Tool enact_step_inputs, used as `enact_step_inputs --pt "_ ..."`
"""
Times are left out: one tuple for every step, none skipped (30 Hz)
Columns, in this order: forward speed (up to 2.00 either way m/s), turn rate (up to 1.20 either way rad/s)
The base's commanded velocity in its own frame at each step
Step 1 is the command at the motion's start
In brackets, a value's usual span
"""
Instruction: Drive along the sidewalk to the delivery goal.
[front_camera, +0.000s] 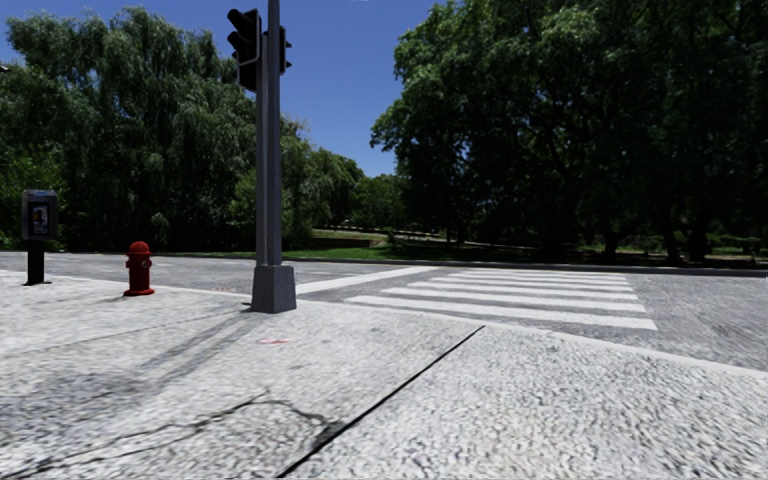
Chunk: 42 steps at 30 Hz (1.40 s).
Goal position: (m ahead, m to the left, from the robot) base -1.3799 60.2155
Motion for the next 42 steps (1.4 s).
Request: enact_step_inputs --pt "2.00 1.20" --pt "2.00 1.20" --pt "2.00 1.20" --pt "2.00 1.20" --pt "2.00 1.20" --pt "2.00 1.20" --pt "2.00 1.20" --pt "2.00 1.20" --pt "2.00 1.20" --pt "2.00 1.20" --pt "2.00 1.20" --pt "2.00 1.20" --pt "2.00 1.20" --pt "2.00 1.20" --pt "2.00 1.20" --pt "2.00 1.20" --pt "2.00 1.20" --pt "2.00 1.20" --pt "2.00 1.19" --pt "2.00 1.13" --pt "2.00 1.01" --pt "2.00 0.90" --pt "2.00 0.00" --pt "2.00 0.00" --pt "2.00 0.00" --pt "2.00 0.00" --pt "2.00 0.00" --pt "2.00 0.00" --pt "2.00 0.00" --pt "2.00 0.00" --pt "2.00 0.00" --pt "2.00 0.00" --pt "2.00 0.00" --pt "2.00 0.00" --pt "2.00 0.00" --pt "2.00 0.00" --pt "2.00 0.00" --pt "2.00 0.00" --pt "2.00 -0.06" --pt "2.00 -0.11" --pt "2.00 -0.12" --pt "2.00 -0.12"
